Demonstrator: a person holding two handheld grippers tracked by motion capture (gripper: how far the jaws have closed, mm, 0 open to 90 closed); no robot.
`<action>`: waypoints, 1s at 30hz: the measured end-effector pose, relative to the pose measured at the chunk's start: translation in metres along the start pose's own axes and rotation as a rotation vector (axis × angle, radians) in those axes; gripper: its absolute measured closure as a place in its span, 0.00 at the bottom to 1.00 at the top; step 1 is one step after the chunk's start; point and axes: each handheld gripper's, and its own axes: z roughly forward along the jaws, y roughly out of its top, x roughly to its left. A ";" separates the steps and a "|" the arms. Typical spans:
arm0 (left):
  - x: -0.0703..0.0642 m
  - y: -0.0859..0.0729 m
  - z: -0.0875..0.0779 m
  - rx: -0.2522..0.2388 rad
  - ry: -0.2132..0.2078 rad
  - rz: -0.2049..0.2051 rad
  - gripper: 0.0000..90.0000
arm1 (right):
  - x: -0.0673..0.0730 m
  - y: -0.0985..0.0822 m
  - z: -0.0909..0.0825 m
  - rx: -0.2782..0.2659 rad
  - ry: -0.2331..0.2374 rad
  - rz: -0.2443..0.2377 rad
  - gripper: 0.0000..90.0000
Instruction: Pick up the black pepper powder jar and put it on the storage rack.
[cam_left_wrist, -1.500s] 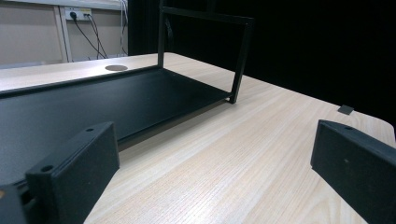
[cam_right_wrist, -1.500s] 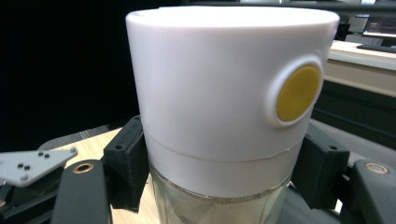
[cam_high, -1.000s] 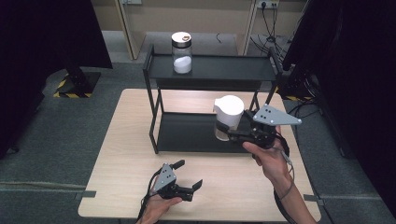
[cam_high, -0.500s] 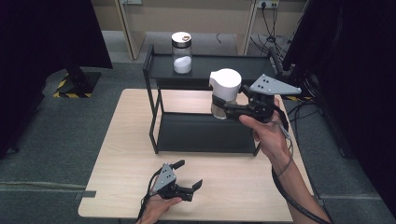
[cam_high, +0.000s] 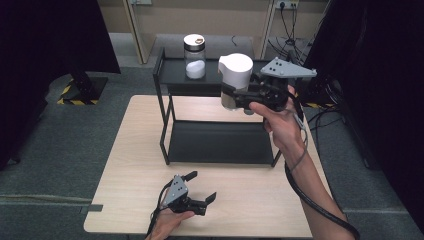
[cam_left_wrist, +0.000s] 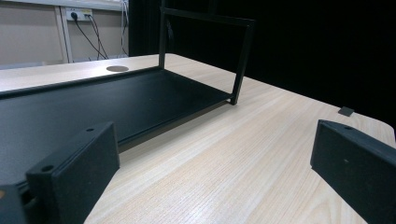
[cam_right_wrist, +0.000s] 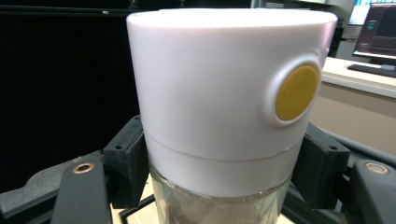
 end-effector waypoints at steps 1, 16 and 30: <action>0.000 0.000 0.000 0.000 0.000 0.001 0.01 | 0.000 0.003 0.002 0.001 -0.007 0.002 0.34; 0.000 0.000 0.000 -0.001 -0.001 0.001 0.01 | -0.010 0.034 0.042 0.022 -0.128 0.015 0.34; 0.000 -0.001 0.000 -0.004 -0.003 0.003 0.01 | -0.019 0.031 0.076 0.032 -0.220 0.027 0.34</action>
